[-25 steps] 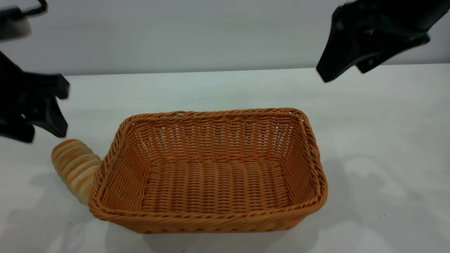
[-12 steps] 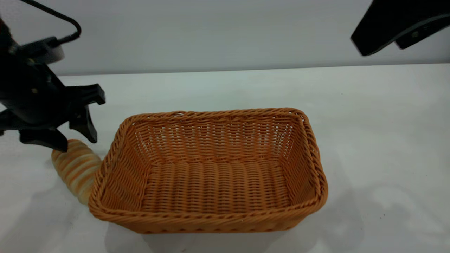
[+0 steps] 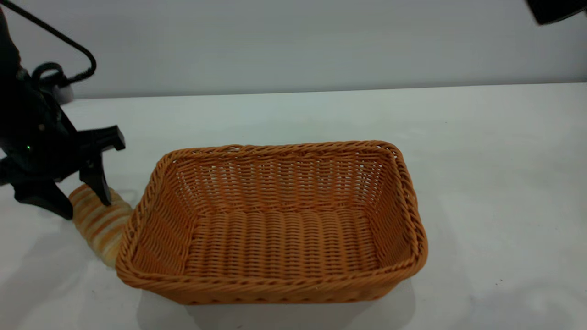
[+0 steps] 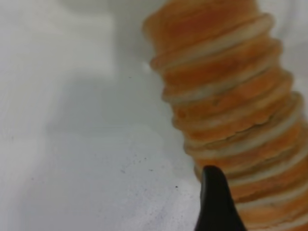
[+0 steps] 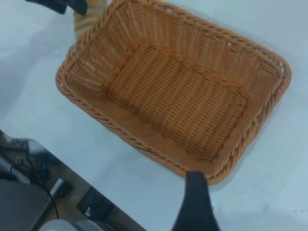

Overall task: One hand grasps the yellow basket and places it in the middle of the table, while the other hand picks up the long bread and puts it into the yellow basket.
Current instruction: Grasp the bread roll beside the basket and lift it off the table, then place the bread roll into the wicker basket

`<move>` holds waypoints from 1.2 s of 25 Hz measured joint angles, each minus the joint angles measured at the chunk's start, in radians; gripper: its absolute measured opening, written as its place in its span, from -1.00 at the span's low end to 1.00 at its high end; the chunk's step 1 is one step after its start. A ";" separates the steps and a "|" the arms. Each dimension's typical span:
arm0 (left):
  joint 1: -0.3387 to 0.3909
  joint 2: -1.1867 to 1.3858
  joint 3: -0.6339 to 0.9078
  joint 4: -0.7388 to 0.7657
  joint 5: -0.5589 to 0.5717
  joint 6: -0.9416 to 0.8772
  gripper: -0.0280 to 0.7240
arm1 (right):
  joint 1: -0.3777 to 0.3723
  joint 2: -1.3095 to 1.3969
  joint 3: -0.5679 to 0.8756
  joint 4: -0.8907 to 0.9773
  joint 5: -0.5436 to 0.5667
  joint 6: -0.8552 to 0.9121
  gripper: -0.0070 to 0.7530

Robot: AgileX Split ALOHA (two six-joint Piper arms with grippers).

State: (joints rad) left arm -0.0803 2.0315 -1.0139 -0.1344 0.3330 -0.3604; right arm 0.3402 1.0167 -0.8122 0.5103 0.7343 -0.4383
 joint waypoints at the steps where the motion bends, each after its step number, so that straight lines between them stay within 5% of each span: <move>1: 0.000 0.012 -0.001 0.000 -0.008 0.000 0.44 | 0.000 -0.013 0.003 0.000 0.000 0.000 0.57; 9: 0.000 0.097 -0.002 -0.006 -0.093 -0.001 0.30 | 0.000 -0.060 0.013 0.001 0.016 0.000 0.57; 17: 0.000 0.106 -0.003 0.029 -0.152 0.042 -0.77 | 0.000 -0.061 0.013 0.001 0.034 0.000 0.57; 30: -0.038 -0.131 -0.040 0.062 -0.098 0.049 -0.77 | 0.000 -0.061 0.013 0.001 0.045 0.000 0.57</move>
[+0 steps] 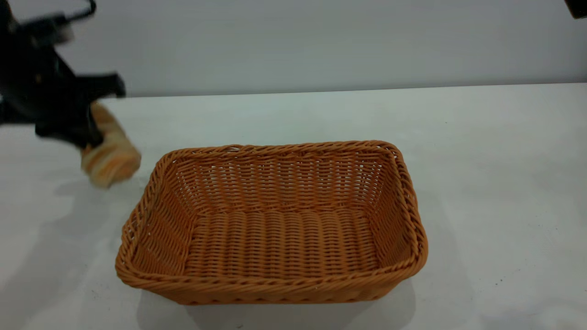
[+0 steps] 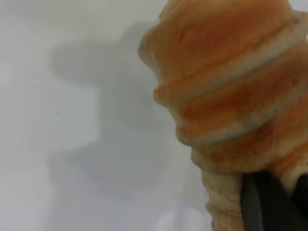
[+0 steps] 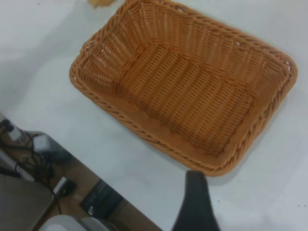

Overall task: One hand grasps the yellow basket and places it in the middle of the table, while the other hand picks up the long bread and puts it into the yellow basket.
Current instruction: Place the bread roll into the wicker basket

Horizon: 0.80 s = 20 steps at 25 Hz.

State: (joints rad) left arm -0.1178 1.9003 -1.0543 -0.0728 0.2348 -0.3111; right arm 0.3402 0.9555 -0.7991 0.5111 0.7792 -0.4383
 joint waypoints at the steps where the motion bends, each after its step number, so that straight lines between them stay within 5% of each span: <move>1: -0.021 -0.016 0.000 -0.001 0.001 0.000 -0.77 | 0.000 0.000 0.000 0.000 0.000 0.000 0.57; 12: -0.332 -0.026 -0.001 -0.008 -0.042 0.055 -0.77 | 0.000 -0.011 0.000 -0.001 0.011 0.000 0.57; 20: -0.443 0.040 -0.001 -0.008 -0.079 0.276 -0.73 | 0.000 -0.047 0.000 -0.001 0.019 0.000 0.57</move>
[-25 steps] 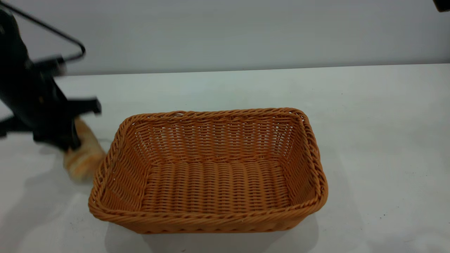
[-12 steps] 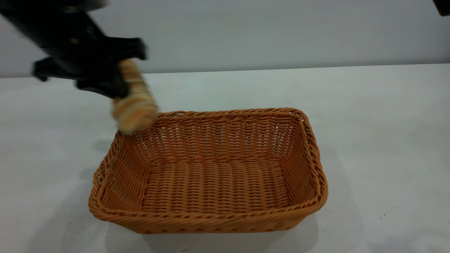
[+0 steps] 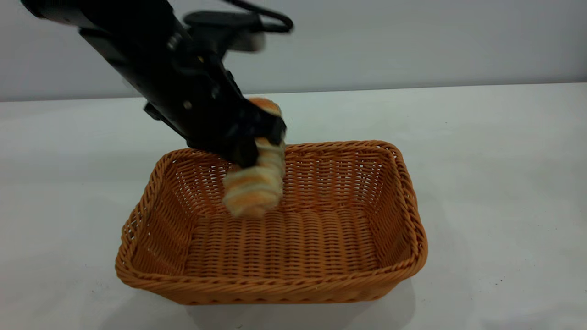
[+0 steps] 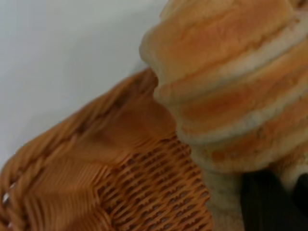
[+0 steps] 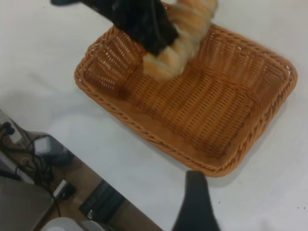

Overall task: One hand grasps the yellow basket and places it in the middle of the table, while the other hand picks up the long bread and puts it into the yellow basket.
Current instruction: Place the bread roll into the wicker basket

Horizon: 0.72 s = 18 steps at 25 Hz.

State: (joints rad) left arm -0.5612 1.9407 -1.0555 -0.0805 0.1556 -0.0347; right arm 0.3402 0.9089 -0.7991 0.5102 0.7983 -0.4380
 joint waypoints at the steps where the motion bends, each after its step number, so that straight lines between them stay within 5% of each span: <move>1: -0.001 0.009 0.000 0.000 -0.002 0.011 -0.68 | 0.000 -0.007 0.000 0.000 0.001 0.000 0.57; 10: -0.002 0.024 -0.002 0.000 -0.065 0.035 0.61 | 0.000 -0.063 0.000 -0.019 0.014 0.001 0.57; 13: -0.002 0.002 -0.002 0.015 -0.028 0.085 0.79 | 0.000 -0.086 0.000 -0.058 0.040 0.018 0.57; 18: 0.000 -0.131 -0.002 0.081 0.110 0.188 0.75 | 0.000 -0.150 0.000 -0.168 0.110 0.084 0.57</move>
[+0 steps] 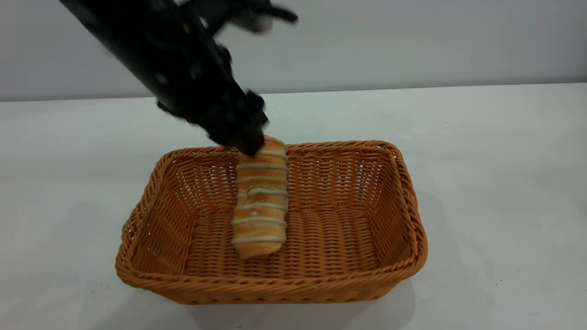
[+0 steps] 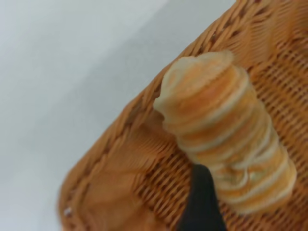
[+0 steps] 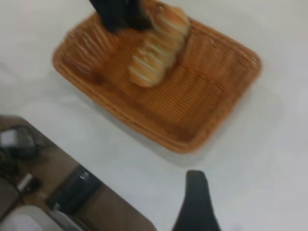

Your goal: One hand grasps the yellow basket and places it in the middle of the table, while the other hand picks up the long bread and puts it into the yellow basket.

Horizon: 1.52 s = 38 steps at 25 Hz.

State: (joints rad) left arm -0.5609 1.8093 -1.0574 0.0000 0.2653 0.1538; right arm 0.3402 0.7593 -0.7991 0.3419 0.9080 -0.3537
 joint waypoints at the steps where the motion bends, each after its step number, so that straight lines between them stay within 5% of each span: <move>1: 0.003 -0.035 0.000 0.011 0.030 0.004 0.72 | 0.000 -0.015 0.000 -0.020 0.016 0.017 0.57; 10: 0.083 -0.372 0.001 0.020 0.291 0.007 0.49 | 0.000 -0.174 0.006 -0.124 0.173 0.121 0.57; 23: 0.112 -0.789 0.005 0.023 0.716 0.006 0.48 | 0.000 -0.482 0.239 -0.282 0.188 0.290 0.57; 38: 0.112 -1.329 0.345 0.022 0.833 -0.086 0.48 | 0.000 -0.670 0.323 -0.332 0.208 0.335 0.57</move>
State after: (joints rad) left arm -0.4491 0.4805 -0.7124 0.0217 1.0986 0.0678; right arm 0.3402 0.0896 -0.4766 0.0097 1.1157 -0.0184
